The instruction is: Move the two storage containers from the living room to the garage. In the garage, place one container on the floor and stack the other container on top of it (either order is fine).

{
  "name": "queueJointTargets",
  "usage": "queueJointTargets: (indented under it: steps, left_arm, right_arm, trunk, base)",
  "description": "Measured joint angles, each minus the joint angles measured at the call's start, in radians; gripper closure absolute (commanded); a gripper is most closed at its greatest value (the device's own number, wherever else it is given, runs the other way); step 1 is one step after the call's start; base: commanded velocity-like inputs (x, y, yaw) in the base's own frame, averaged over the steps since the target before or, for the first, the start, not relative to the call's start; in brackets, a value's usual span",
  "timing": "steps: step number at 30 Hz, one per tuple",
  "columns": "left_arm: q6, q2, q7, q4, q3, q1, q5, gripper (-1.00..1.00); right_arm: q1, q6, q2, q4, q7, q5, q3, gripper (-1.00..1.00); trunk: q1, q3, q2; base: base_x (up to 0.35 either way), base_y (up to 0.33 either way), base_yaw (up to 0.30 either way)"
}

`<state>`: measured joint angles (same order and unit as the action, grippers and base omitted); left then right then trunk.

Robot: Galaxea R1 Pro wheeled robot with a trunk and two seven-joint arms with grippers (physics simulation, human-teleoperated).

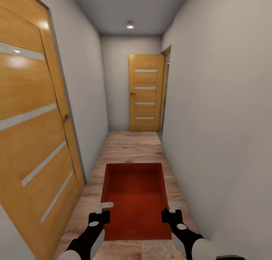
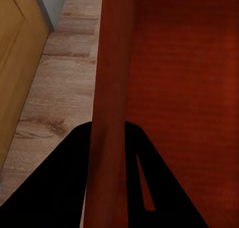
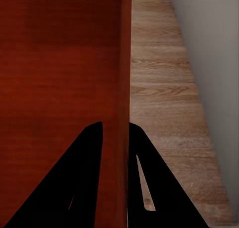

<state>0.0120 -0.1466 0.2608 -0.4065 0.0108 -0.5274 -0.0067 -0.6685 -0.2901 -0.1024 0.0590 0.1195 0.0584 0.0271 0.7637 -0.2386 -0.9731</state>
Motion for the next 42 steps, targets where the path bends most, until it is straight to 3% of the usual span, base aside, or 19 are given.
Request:
queueJointTargets:
  steps: [29, 42]
  left_arm:
    - [0.001, 0.001, 0.000, -0.001, -0.001, 0.000, 0.001, 1.00]
    - [0.001, 0.000, 0.000, -0.001, -0.001, 0.000, 0.000, 1.00]
  right_arm:
    - [0.000, 0.000, 0.000, 0.000, 0.000, 0.002, -0.001, 1.00]
    - [0.000, 0.000, 0.000, 0.000, 0.000, 0.002, -0.001, 1.00]
  trunk:
    - [0.000, 0.000, 0.000]
    - [0.000, 0.000, 0.000]
  base:
    - [0.321, 0.115, 0.000]
    - [0.321, 0.020, 0.000]
